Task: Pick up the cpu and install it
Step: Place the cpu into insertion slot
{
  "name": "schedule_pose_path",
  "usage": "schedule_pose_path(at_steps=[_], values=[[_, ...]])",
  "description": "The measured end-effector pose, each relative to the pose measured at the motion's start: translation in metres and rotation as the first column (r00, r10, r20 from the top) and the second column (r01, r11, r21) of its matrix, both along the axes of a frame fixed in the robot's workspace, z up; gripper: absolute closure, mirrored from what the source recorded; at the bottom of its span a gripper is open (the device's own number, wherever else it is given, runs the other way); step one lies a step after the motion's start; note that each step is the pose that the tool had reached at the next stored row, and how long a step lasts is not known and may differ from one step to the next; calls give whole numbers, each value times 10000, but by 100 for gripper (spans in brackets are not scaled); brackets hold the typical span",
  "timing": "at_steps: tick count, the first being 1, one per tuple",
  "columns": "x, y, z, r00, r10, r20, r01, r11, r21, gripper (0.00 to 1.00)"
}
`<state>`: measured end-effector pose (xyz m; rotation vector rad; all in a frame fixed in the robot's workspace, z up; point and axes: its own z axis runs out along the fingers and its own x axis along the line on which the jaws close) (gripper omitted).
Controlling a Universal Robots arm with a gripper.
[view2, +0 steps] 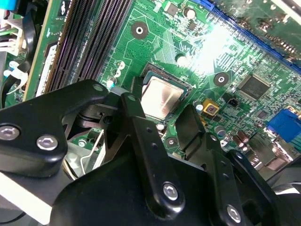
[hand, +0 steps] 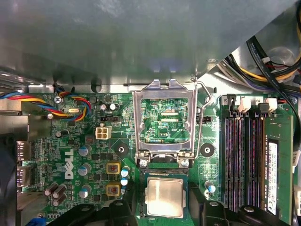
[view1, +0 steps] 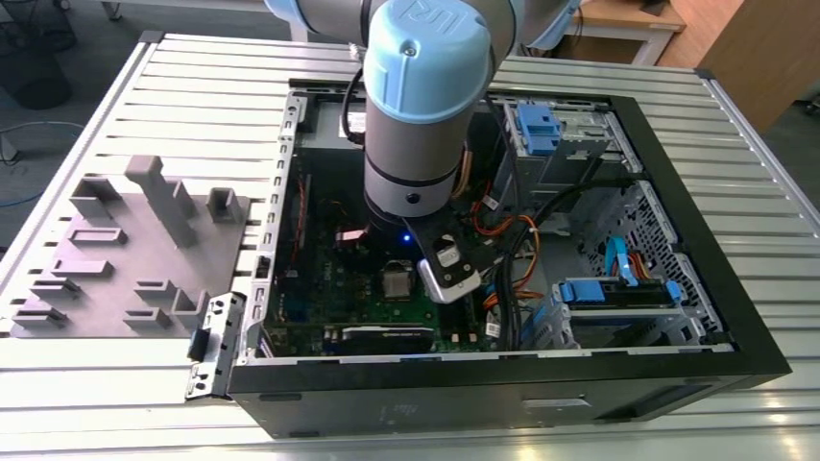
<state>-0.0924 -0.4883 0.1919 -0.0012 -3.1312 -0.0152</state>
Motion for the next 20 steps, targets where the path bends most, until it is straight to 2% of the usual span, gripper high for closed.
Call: schedule_pose_path(at_steps=[3,6,20], values=[[1,0,0,10000,1,3,-1,10000,-1,45],[-1,0,0,10000,-1,-1,1,10000,0,34],[-12,0,0,10000,-2,3,2,10000,0,34]])
